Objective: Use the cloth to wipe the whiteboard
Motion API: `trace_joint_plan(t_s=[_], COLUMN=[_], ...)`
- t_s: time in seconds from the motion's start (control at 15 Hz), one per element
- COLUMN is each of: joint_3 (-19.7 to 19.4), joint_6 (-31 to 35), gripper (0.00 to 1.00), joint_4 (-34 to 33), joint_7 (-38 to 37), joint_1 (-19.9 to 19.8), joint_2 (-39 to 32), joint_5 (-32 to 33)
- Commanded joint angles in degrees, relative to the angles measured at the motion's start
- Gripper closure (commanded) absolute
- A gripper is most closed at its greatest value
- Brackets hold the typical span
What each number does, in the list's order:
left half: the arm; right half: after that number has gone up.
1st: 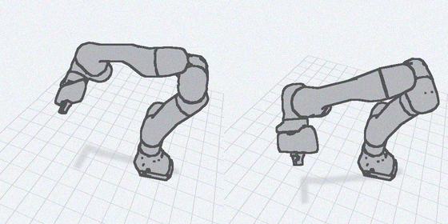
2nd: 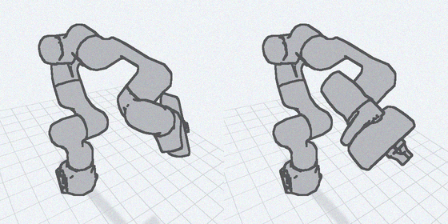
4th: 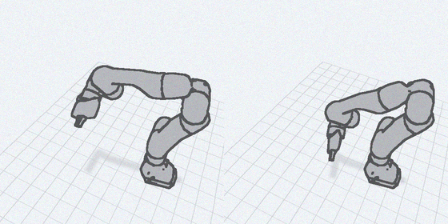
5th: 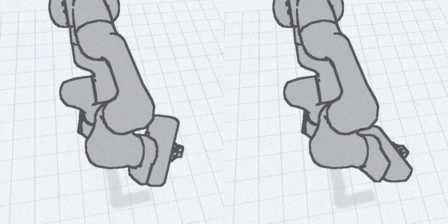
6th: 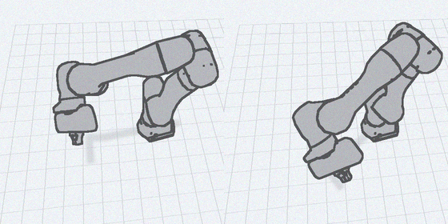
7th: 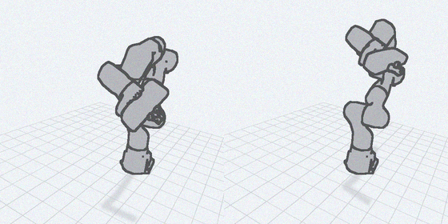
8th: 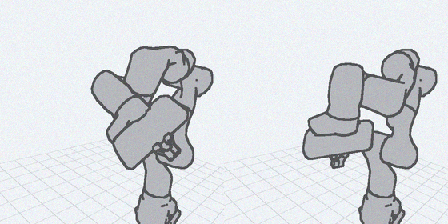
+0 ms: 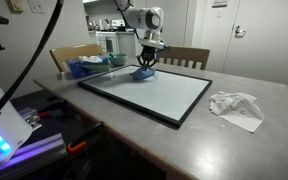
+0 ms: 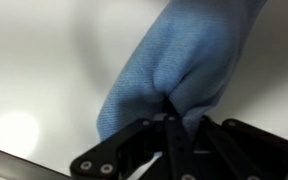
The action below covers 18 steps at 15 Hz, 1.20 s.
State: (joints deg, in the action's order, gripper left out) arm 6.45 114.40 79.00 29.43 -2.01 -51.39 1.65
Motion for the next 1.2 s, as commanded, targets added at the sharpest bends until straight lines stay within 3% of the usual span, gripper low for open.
trace_joint_plan(t_s=[0.0,0.07,0.4,0.47,1.13], joint_3=[0.07,0.02,0.05,-0.56,-3.23], joint_6=[-1.11,-1.37,-1.37,-1.79,0.58], gripper=[0.98,0.92,0.92,0.98,0.98], joint_4=[-0.28,-0.36,-0.46,-0.88,0.33], joint_7=[-0.10,-0.09,-0.17,-0.69,-1.95], joint_1=[-0.37,-0.44,-0.32,0.38,-0.74], joint_2=[-0.13,-0.10,-0.11,-0.46,-0.90], joint_5=[0.89,0.94,0.96,1.96,4.63])
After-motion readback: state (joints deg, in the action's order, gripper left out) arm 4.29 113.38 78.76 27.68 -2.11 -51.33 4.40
